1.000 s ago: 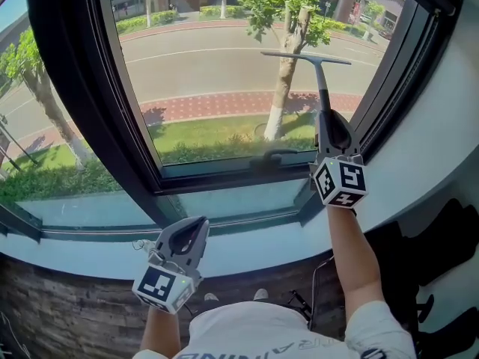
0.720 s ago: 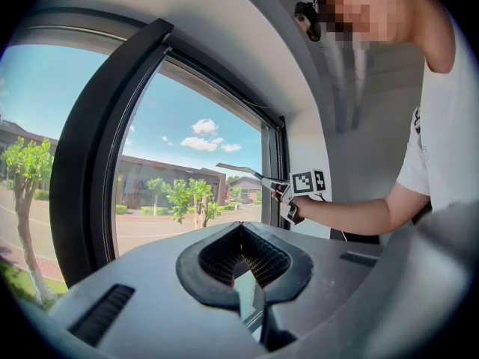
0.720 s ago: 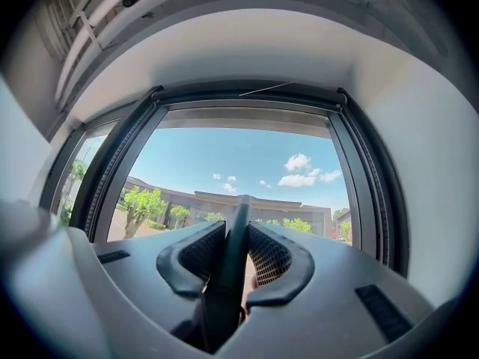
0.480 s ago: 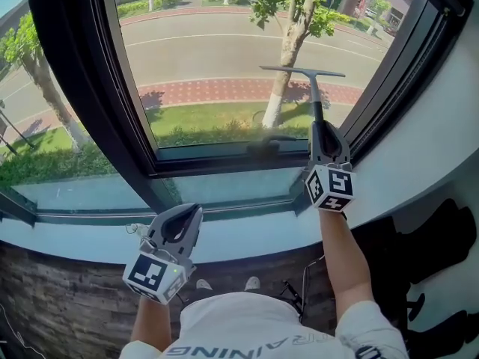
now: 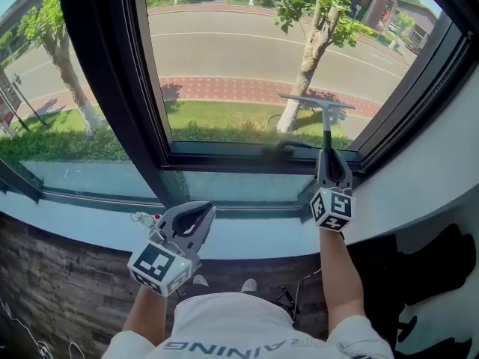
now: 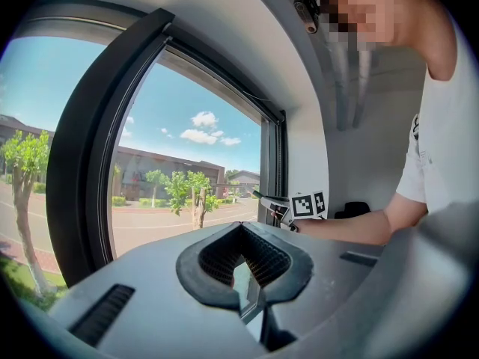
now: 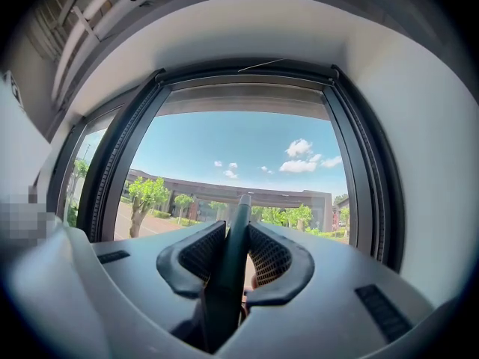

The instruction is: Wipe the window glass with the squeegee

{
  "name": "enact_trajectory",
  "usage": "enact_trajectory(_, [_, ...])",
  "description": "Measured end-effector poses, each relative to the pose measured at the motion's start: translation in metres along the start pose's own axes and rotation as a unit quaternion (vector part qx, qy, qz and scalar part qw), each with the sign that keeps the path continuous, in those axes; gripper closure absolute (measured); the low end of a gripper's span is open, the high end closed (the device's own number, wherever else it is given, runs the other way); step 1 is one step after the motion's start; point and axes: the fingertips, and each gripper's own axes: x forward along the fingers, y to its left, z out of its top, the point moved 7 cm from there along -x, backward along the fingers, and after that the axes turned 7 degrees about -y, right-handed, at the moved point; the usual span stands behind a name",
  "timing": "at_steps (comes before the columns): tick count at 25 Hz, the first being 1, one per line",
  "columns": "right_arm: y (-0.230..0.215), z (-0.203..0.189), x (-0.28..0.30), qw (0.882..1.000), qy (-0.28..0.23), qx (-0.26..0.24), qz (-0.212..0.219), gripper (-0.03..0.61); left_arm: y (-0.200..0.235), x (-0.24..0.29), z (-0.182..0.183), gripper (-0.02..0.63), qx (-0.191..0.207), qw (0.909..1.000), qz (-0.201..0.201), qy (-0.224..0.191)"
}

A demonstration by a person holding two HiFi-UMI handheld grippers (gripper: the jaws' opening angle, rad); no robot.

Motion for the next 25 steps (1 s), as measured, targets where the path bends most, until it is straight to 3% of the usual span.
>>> enact_trajectory(10, [0.014,-0.050,-0.011,0.999,0.049,0.004,0.018,0.479,-0.005,-0.003,-0.010,0.597,-0.008,0.9998,0.012,0.015])
enact_trajectory(25, [0.016,-0.093,-0.023,0.995,0.097,0.021,0.009,0.479,-0.010,-0.008,-0.014,0.597,-0.009,0.9993,0.026,0.026])
